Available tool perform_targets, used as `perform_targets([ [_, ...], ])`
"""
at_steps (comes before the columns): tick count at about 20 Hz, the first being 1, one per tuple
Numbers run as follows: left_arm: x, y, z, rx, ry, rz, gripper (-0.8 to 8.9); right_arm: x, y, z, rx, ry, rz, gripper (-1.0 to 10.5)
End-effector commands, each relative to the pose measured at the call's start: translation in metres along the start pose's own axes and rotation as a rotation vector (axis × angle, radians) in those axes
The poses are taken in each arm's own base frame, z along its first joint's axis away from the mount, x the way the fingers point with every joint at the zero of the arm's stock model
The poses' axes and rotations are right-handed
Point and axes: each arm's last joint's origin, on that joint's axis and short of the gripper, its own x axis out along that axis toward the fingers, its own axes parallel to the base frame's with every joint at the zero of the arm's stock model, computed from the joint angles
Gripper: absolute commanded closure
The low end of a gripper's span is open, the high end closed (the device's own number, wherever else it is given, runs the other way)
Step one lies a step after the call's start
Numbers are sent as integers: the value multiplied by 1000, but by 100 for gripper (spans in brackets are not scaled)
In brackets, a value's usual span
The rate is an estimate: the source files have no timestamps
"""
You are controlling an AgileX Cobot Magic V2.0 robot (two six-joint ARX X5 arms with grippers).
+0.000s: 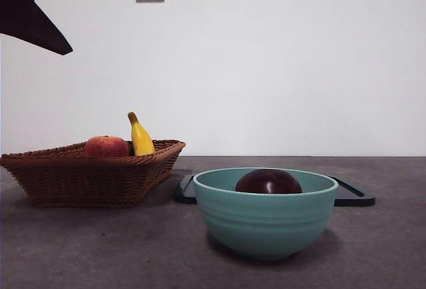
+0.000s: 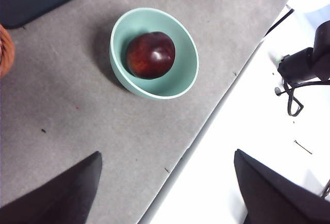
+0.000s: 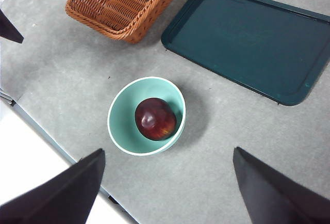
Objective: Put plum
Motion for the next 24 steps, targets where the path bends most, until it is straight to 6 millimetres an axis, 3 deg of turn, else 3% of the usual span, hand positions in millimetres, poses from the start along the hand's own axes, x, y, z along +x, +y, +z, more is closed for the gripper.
perform_targets([
  [1, 0, -1, 3, 21, -12, -9, 408, -3, 2, 5, -1, -16, 2, 550],
  [7, 0, -1, 4, 25, -18, -8, 408, 19, -7, 5, 99, 80, 21, 550],
  [17, 0, -1, 4, 26, -19, -8, 408, 128, -19, 1, 119, 279, 14, 581],
  [24, 0, -1, 4, 31, -21, -7, 408, 180, -17, -4, 70, 329, -53, 626],
])
